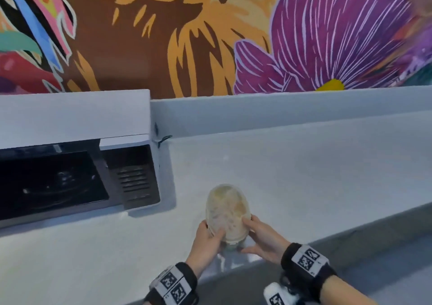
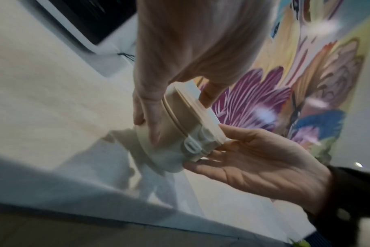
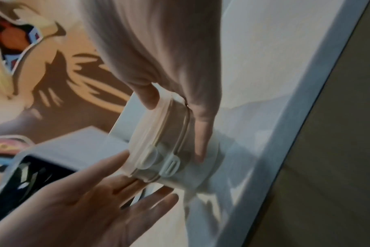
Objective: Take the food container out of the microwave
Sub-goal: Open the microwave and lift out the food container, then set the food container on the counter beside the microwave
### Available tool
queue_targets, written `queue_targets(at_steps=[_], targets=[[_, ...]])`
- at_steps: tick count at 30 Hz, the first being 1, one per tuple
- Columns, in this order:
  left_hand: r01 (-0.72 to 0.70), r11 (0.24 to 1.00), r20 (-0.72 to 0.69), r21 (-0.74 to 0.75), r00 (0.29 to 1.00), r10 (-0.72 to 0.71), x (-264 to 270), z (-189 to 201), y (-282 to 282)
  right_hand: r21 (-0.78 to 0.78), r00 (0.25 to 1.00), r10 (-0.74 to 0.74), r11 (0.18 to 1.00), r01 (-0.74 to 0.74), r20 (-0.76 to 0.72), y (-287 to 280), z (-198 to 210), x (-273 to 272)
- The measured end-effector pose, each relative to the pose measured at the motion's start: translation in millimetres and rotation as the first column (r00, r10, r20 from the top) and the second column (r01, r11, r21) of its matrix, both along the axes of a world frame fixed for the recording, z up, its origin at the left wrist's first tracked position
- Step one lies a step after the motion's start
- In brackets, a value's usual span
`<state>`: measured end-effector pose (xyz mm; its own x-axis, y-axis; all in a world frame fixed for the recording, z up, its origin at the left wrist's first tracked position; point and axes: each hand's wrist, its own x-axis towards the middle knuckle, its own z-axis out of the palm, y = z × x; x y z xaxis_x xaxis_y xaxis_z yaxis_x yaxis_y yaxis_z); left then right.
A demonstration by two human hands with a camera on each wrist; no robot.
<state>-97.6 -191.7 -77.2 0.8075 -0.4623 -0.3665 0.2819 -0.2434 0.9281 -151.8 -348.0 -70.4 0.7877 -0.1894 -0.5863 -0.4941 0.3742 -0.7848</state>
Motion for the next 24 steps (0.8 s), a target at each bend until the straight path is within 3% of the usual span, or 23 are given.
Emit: queue_targets(at_steps=[6,11,20,24], targets=[[0.181,0.982,0.033,0.063,0.983,-0.183,-4,-3,-80,-0.12,0.996,-0.071,0.991,0.064,-0.056,-85,8,-2],[0.179,0.981,-0.017,0.076,0.984,-0.178,16,-32,-121,-0.15,0.986,-0.092,0.986,0.071,-0.14,-117,0,12],[0.232,0.959,0.145,0.16,0.956,-0.255,38,-31,-140,-0.143,0.987,-0.101,0.986,0.082,-0.128,-133,1,31],[0.309,0.895,0.123,0.322,0.924,-0.363,35,-10,-120,-0.291,0.974,-0.19,0.945,0.147,-0.124,-134,-11,29]])
